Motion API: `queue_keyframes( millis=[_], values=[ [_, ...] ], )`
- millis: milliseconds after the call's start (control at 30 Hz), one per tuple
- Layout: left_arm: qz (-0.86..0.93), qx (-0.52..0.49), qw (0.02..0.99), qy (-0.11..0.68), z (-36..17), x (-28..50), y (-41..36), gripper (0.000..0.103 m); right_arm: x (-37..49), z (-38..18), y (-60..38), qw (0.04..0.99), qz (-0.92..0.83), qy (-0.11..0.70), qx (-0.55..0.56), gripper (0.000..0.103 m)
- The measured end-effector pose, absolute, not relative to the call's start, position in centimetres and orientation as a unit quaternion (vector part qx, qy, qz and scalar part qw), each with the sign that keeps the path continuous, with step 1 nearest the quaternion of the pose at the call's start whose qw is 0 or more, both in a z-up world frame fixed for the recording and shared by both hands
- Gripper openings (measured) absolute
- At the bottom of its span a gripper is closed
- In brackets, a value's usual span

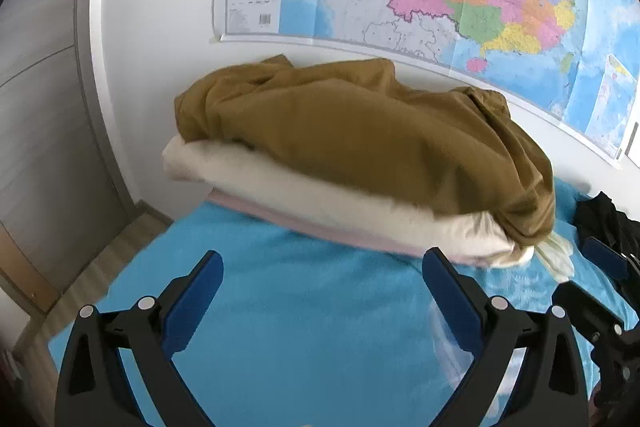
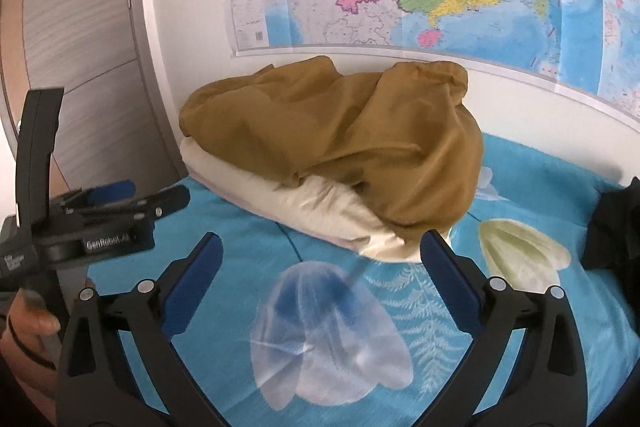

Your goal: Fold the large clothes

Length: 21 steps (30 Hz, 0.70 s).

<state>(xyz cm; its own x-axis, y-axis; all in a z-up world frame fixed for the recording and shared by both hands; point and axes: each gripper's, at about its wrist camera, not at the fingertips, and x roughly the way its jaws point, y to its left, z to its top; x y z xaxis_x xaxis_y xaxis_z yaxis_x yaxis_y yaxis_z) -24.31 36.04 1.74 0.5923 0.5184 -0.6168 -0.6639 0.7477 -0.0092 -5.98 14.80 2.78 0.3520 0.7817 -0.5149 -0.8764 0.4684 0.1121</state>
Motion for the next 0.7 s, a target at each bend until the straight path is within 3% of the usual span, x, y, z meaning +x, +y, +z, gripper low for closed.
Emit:
queue_keyframes(
  millis=[700],
  values=[
    [0.345,-0.102,0.884,0.299,2.0,-26.8,32.2,0.097,-8.8,1.7,11.8,0.819,0.507,0.258,-0.071,0.098]
  ],
)
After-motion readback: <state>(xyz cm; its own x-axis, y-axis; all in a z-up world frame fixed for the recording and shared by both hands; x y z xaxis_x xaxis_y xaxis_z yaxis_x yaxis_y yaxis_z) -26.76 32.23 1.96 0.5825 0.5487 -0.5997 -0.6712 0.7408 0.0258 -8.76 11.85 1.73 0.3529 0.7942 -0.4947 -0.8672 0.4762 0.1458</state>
